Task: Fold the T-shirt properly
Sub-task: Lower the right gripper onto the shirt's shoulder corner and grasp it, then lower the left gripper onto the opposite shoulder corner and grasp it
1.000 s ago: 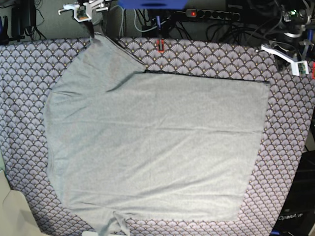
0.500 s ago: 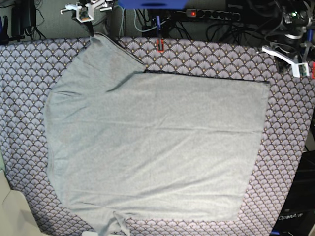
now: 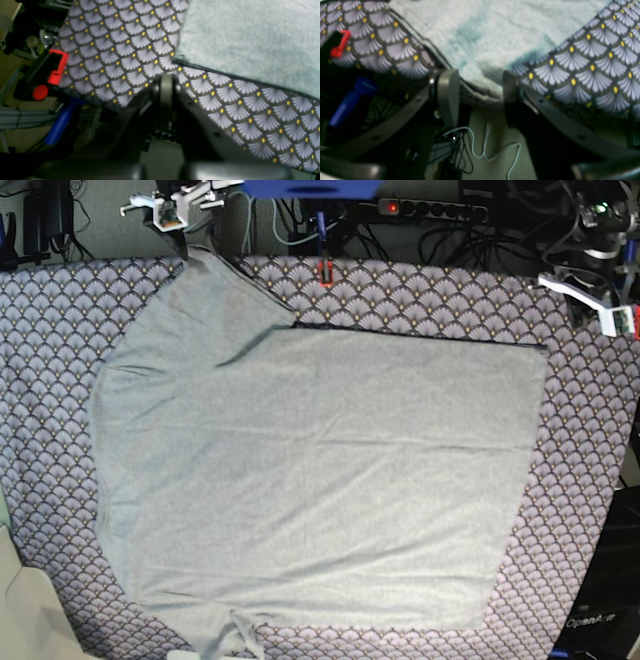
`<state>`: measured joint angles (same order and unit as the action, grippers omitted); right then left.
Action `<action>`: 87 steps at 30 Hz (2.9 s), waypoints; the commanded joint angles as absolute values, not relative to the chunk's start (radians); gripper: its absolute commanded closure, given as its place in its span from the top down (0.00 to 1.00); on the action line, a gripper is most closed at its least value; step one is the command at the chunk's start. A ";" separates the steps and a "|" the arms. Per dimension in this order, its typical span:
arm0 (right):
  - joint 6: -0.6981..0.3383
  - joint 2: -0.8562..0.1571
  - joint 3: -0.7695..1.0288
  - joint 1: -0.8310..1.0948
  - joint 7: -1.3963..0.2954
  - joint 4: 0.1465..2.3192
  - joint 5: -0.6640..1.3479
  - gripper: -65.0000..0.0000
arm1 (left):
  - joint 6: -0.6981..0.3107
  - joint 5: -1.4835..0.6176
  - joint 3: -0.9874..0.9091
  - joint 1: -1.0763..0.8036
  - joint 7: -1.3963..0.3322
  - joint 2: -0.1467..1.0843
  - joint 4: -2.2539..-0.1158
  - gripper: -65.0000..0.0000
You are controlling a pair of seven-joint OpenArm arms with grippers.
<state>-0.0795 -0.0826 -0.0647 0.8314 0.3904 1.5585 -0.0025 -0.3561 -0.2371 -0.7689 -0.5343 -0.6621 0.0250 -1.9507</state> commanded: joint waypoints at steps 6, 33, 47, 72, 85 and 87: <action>-0.079 -0.087 -0.064 0.809 0.417 1.524 -0.001 0.45 | -0.354 -0.246 -0.774 -0.536 -0.641 0.035 -1.966 0.00; -0.081 -0.087 -0.064 0.727 0.206 1.515 -0.001 0.00 | -0.352 -0.246 -0.806 -0.527 -0.633 0.030 -1.969 0.00; -0.082 -0.117 -0.062 0.769 0.196 1.713 -0.001 0.00 | -0.354 -0.248 -0.831 -0.499 -0.641 0.030 -1.969 0.00; -0.085 -0.120 -0.062 0.773 0.193 1.744 -0.001 0.00 | -0.357 -0.246 -0.829 -0.308 -0.708 0.035 -1.730 0.41; -0.085 -0.120 -0.064 0.763 0.136 1.747 -0.001 0.00 | -0.443 -0.245 -0.829 -0.197 -0.707 0.036 -1.554 0.41; -0.085 -0.120 -0.064 0.763 0.136 1.747 -0.001 0.00 | -0.444 -0.245 -0.828 -0.188 -0.707 0.036 -1.532 0.41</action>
